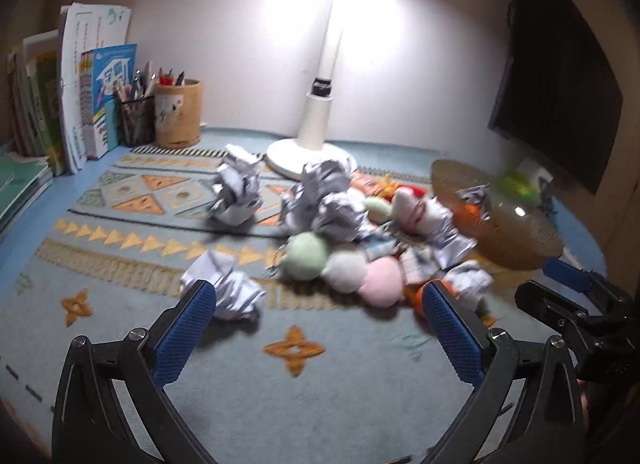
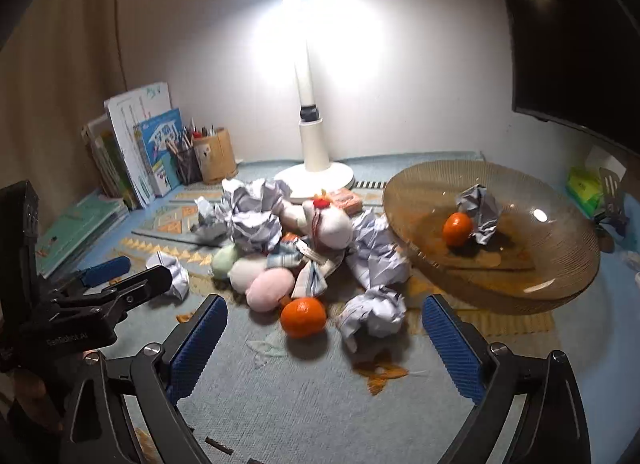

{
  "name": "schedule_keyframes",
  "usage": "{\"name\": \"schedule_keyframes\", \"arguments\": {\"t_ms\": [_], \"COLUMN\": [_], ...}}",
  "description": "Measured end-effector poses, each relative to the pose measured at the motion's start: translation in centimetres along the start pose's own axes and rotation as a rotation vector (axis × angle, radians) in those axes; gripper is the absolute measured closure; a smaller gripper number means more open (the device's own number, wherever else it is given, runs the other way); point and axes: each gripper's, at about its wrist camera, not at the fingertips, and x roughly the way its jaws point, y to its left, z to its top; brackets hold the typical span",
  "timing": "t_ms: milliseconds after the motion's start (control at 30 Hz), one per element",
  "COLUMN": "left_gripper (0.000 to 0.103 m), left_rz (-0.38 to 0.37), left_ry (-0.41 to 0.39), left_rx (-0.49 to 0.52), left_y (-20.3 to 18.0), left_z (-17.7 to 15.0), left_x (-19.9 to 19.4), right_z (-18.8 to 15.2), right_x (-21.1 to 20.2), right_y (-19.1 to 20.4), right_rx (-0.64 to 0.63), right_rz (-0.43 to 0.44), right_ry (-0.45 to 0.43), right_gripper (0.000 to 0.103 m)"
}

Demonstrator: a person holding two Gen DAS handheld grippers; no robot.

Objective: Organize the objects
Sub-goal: 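Grasp the second mandarin with the right tool while the left tool grasps a paper ball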

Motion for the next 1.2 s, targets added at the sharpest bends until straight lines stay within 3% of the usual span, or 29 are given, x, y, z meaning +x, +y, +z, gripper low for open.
{"name": "schedule_keyframes", "arguments": {"t_ms": [100, 200, 333, 667, 1033, 1067, 1133, 1200], "left_gripper": [0.001, 0.0, 0.001, 0.0, 0.0, 0.0, 0.0, 0.0], "left_rz": [0.095, 0.034, 0.033, 0.083, 0.081, 0.076, 0.073, 0.106], "left_ry": [0.007, -0.033, 0.032, 0.017, 0.041, 0.041, 0.035, 0.038], "left_rx": [-0.033, -0.127, -0.179, -0.123, -0.072, -0.081, -0.112, -0.118], "left_y": [1.9, 3.4, 4.1, 2.9, 2.1, 2.4, 3.4, 4.5], "left_z": [-1.3, -1.0, -1.4, -1.6, -1.7, -1.6, -1.3, -0.8], "left_x": [0.6, 0.0, 0.9, 0.7, 0.9, 0.7, 0.3, 0.2], "right_z": [-1.1, -1.4, -1.4, -1.6, -1.3, -1.2, -0.9, -0.5], "right_x": [2.2, 3.2, 3.9, 4.2, 3.8, 3.7, 3.5, 3.9], "right_y": [1.1, 1.2, 0.7, 2.1, 1.2, 1.3, 1.4, 1.3], "right_rx": [-0.031, -0.032, -0.031, -0.112, -0.06, -0.066, -0.071, -0.044], "right_rz": [-0.02, -0.043, -0.06, -0.103, -0.102, -0.106, -0.052, 0.024], "right_ry": [0.035, 0.052, 0.069, 0.084, 0.069, 0.062, 0.06, 0.103], "right_gripper": [0.005, 0.005, 0.005, 0.005, 0.005, 0.007, 0.024, 0.029]}}
